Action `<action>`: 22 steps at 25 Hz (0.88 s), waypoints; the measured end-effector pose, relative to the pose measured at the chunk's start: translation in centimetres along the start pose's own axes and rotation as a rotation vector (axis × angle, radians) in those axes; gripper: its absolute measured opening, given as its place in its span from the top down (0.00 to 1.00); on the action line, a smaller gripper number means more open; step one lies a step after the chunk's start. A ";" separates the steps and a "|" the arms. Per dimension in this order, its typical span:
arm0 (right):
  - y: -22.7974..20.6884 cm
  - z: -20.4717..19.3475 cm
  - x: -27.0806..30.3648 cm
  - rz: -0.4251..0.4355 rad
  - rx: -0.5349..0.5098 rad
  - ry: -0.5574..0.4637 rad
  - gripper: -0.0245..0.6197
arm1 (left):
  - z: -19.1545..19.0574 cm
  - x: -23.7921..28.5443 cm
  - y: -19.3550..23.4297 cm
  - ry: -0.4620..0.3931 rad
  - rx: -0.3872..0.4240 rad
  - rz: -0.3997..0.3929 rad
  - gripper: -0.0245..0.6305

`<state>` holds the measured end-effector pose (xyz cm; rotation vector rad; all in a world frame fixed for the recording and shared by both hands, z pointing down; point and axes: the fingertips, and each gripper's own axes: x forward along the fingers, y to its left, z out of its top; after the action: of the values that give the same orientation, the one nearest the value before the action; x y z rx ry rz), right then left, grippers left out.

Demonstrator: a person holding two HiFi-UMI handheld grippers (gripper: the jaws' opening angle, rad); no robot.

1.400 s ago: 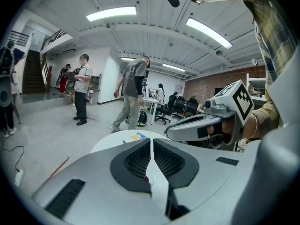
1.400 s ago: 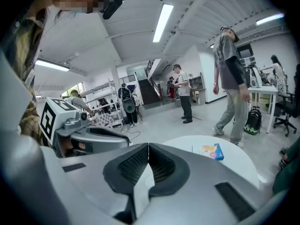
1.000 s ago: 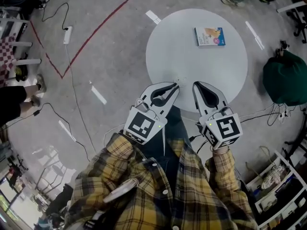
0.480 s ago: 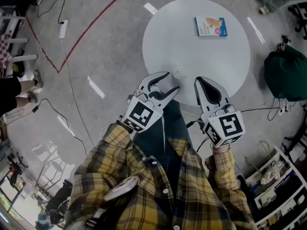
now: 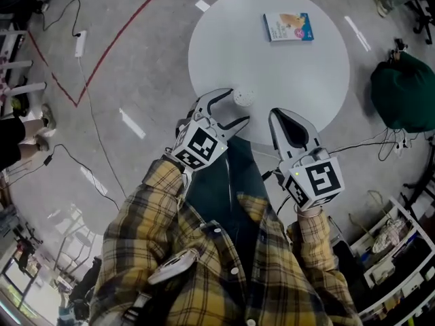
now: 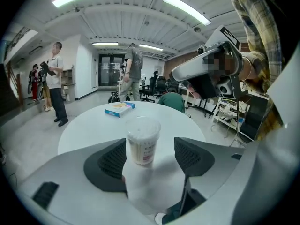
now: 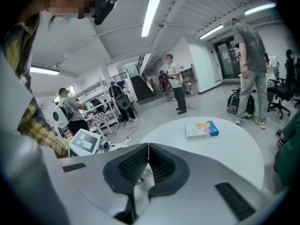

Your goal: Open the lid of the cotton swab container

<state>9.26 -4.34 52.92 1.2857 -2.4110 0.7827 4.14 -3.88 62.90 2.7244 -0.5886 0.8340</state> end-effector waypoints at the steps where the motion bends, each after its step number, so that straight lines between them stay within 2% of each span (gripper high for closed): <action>1: -0.1 -0.1 -0.1 -0.004 0.006 -0.001 0.94 | -0.1 0.3 0.0 0.000 0.008 -0.005 0.48; 7: -0.3 -1.1 -0.1 -0.016 0.031 0.009 0.94 | -0.8 1.7 1.0 0.006 0.040 0.011 0.48; 19: -0.3 -1.1 -0.2 -0.034 0.049 0.009 0.94 | -1.3 2.8 1.2 0.039 0.143 -0.021 0.48; 22: -0.4 -1.5 -0.2 -0.034 0.053 0.019 0.94 | -1.5 3.1 1.3 0.051 0.141 -0.015 0.48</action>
<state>9.68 -3.52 54.19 1.3298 -2.3618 0.8503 5.21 -5.49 65.99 2.8194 -0.5168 0.9725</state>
